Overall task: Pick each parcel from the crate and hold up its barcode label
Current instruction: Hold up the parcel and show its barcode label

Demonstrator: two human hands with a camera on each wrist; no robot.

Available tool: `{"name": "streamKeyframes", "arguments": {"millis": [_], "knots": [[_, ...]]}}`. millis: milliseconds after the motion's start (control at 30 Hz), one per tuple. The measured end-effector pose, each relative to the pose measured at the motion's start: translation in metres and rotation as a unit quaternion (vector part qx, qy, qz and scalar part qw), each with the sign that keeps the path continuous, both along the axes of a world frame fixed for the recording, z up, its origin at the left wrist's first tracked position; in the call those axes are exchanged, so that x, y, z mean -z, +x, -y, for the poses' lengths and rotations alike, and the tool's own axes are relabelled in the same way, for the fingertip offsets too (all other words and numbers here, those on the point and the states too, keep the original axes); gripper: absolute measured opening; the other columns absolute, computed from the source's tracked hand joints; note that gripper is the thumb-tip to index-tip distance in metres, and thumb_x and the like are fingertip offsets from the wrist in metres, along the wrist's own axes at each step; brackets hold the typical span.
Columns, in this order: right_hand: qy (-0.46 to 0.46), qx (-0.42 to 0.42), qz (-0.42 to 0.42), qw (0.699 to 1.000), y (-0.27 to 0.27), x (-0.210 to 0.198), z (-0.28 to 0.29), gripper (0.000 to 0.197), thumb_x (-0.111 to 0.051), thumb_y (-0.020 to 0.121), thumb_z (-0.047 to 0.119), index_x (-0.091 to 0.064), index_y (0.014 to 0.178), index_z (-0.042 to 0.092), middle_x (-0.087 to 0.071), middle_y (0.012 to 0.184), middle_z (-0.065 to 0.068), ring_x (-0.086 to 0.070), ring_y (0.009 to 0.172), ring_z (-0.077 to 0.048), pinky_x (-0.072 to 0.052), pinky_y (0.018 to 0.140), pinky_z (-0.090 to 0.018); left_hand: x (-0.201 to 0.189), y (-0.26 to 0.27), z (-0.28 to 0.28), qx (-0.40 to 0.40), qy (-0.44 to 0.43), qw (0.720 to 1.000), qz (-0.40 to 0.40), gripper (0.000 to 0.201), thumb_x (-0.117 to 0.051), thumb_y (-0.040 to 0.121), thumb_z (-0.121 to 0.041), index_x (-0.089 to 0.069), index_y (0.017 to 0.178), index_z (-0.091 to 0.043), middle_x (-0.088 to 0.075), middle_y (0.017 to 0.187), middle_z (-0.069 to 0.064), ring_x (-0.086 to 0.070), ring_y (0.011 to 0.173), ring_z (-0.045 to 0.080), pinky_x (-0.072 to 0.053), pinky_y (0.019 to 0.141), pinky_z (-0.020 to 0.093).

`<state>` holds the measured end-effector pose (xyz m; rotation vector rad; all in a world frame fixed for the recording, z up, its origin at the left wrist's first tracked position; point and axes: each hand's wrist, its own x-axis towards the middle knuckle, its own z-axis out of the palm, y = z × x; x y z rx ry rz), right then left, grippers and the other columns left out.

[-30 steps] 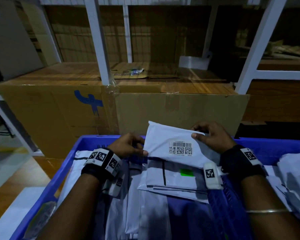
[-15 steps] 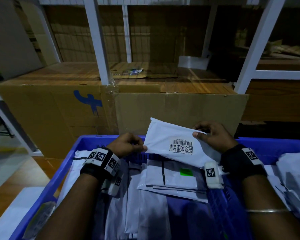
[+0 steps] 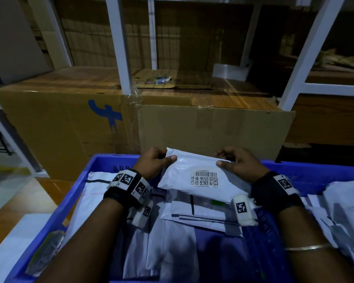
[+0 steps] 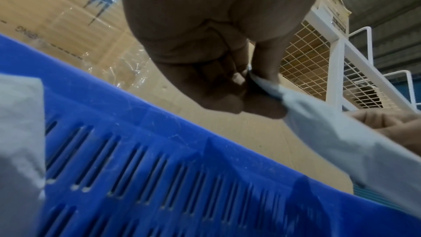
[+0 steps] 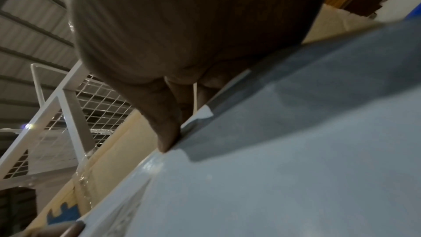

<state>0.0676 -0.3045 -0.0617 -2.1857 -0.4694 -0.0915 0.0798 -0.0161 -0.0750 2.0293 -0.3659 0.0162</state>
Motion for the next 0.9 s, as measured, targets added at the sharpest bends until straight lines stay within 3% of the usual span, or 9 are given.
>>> {"name": "streamKeyframes", "arguments": {"millis": [100,233,300,367,467,600,667,767,900], "knots": [[0.005,-0.014,-0.013,1.0,-0.001,0.002,-0.002,0.02,-0.072,0.085,0.005,-0.066,0.097,0.02,-0.069,0.088,0.003,-0.064,0.079,-0.004,-0.049,0.077,-0.021,-0.001,-0.001,0.0,-0.011,0.031,0.999,0.007,0.046,-0.066,0.091,-0.028,-0.048,0.055,-0.004,-0.042,0.052,0.007,-0.041,0.047,0.014,-0.031,0.051,0.027],[-0.044,-0.027,-0.039,0.998,0.006,0.004,-0.01,0.017,-0.076,0.083,0.021,-0.067,0.097,0.02,-0.071,0.087,-0.001,-0.064,0.08,-0.011,-0.05,0.077,-0.032,0.0,0.0,-0.001,-0.025,0.054,0.998,0.011,0.052,-0.067,0.09,-0.027,-0.04,0.048,-0.015,-0.039,0.042,-0.005,-0.039,0.039,0.008,-0.031,0.047,0.025],[-0.087,-0.036,-0.048,0.994,0.009,0.003,-0.017,0.018,-0.07,0.078,0.031,-0.066,0.095,0.025,-0.069,0.083,-0.008,-0.06,0.073,-0.012,-0.047,0.072,-0.032,0.0,0.0,-0.001,-0.028,0.072,0.997,0.001,0.053,-0.068,0.09,-0.026,-0.039,0.046,-0.016,-0.036,0.039,-0.007,-0.037,0.037,0.007,-0.028,0.045,0.024],[-0.13,-0.043,-0.066,0.988,0.014,0.002,-0.021,0.015,-0.07,0.081,0.028,-0.064,0.095,0.027,-0.065,0.078,-0.013,-0.054,0.066,-0.013,-0.044,0.068,-0.031,0.0,0.002,-0.002,-0.032,0.103,0.994,-0.016,0.054,-0.069,0.089,-0.027,-0.038,0.045,-0.016,-0.035,0.042,-0.004,-0.036,0.04,0.009,-0.026,0.046,0.026],[-0.18,-0.068,-0.102,0.976,0.018,-0.002,-0.026,0.017,-0.068,0.089,0.013,-0.061,0.103,0.021,-0.061,0.081,-0.01,-0.053,0.07,-0.017,-0.044,0.072,-0.03,0.003,0.005,-0.005,-0.051,0.178,0.982,-0.045,0.051,-0.07,0.086,-0.031,-0.043,0.046,-0.015,-0.037,0.046,0.002,-0.039,0.047,0.016,-0.026,0.05,0.027],[-0.212,-0.107,-0.149,0.96,0.022,0.0,-0.03,0.018,-0.066,0.09,0.004,-0.064,0.108,0.005,-0.064,0.089,-0.01,-0.056,0.076,-0.014,-0.045,0.075,-0.026,0.004,0.006,-0.006,-0.102,0.224,0.967,-0.065,0.032,-0.069,0.085,-0.041,-0.071,0.073,-0.011,-0.067,0.071,0.009,-0.064,0.075,0.023,-0.045,0.063,0.027],[-0.24,-0.111,-0.148,0.953,0.024,0.003,-0.032,0.021,-0.065,0.09,0.002,-0.064,0.112,0.0,-0.064,0.088,-0.005,-0.056,0.071,-0.003,-0.044,0.072,-0.019,0.005,0.006,-0.004,-0.114,0.221,0.967,-0.062,0.031,-0.066,0.086,-0.043,-0.072,0.078,-0.013,-0.071,0.081,0.01,-0.065,0.084,0.025,-0.05,0.072,0.03],[-0.288,-0.122,-0.146,0.939,0.027,0.012,-0.038,0.021,-0.063,0.091,0.003,-0.064,0.112,0.003,-0.064,0.092,0.0,-0.055,0.073,0.003,-0.043,0.074,-0.018,0.004,0.004,-0.001,-0.116,0.217,0.968,-0.052,0.025,-0.065,0.087,-0.04,-0.071,0.084,-0.016,-0.072,0.087,0.009,-0.065,0.091,0.025,-0.05,0.078,0.031],[-0.348,-0.121,-0.149,0.918,0.028,0.023,-0.047,0.026,-0.063,0.092,0.009,-0.062,0.118,0.009,-0.061,0.102,0.002,-0.055,0.093,-0.013,-0.042,0.086,-0.028,0.004,0.002,0.001,-0.109,0.204,0.971,-0.053,0.021,-0.064,0.088,-0.036,-0.069,0.096,-0.017,-0.071,0.093,0.009,-0.063,0.095,0.026,-0.051,0.083,0.034]]}}
